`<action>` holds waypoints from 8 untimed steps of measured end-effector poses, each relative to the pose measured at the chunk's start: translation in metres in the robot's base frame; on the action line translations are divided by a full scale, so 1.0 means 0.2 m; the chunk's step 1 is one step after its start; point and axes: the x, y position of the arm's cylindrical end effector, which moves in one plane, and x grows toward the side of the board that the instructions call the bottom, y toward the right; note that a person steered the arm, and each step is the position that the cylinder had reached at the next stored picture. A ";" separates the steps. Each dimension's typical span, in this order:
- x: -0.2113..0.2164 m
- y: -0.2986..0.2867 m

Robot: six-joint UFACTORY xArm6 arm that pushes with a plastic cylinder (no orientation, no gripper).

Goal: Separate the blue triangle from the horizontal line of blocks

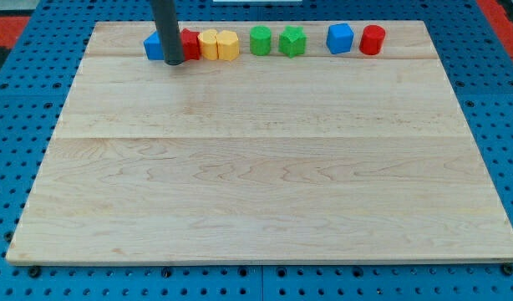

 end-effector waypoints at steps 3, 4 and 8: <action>0.39 -0.14; 0.39 -0.51; -0.42 -0.40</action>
